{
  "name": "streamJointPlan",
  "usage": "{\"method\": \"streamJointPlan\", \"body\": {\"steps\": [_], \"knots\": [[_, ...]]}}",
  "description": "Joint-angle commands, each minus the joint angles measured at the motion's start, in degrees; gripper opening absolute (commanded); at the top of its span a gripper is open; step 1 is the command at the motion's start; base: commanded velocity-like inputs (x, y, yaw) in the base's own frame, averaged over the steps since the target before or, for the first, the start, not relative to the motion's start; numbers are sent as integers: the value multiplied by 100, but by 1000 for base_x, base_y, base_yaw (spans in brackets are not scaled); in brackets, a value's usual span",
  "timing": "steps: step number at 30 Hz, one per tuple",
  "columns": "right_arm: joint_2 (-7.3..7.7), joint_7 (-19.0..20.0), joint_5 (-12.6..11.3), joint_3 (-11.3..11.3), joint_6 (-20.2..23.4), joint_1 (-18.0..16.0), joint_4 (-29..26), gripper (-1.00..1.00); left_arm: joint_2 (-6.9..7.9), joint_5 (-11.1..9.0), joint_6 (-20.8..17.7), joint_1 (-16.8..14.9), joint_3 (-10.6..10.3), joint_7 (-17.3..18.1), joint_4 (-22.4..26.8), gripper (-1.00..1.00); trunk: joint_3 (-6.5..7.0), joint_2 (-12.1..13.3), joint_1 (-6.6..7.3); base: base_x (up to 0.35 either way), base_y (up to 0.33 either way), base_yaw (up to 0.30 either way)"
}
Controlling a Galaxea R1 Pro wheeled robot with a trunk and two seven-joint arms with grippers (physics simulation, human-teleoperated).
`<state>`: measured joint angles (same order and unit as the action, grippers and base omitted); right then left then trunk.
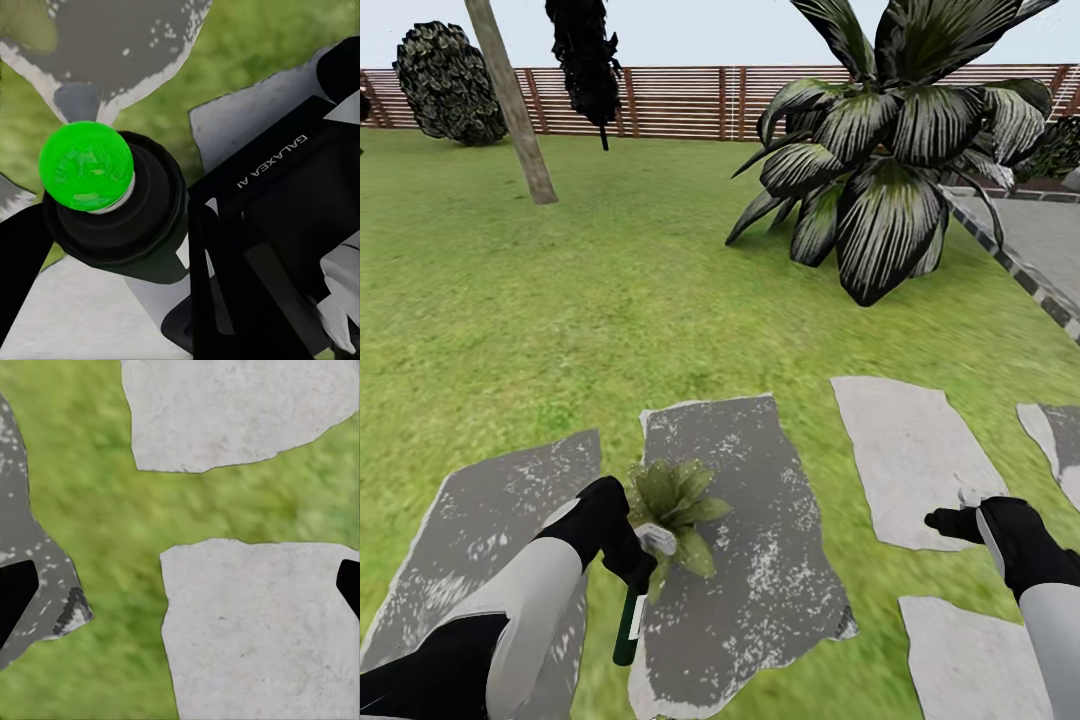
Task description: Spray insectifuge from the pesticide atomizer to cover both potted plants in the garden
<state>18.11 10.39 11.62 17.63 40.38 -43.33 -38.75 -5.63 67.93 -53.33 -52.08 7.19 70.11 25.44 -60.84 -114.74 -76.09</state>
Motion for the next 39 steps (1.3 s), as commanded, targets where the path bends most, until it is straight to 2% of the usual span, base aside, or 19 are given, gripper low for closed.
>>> {"method": "streamJointPlan", "body": {"steps": [1,12,20,25,35,39], "knots": [[-3,51,59,20,23,-1,-9,100,-9,62,-37,-4,45,37,5,-100,-5,-2,1,1,-17,249],[-3,51,59,22,23,0,-9,100,-9,59,-37,-4,45,37,5,-100,-5,-2,1,0,-26,187],[-3,51,59,22,23,-2,-9,100,-9,62,-37,-4,45,37,-2,-100,-5,-2,1,0,-314,14],[-6,51,59,22,23,-2,-9,100,-5,68,-37,-3,53,37,-4,-100,-5,-2,1,0,-271,189],[-2,51,59,21,23,-2,-9,100,6,71,-35,-4,61,37,-4,-100,-5,-2,1,0,-25,239],[-2,51,59,16,23,-1,-9,100,15,81,-31,-4,63,31,-4,-100,-5,-2,1,0,0,68]]}}
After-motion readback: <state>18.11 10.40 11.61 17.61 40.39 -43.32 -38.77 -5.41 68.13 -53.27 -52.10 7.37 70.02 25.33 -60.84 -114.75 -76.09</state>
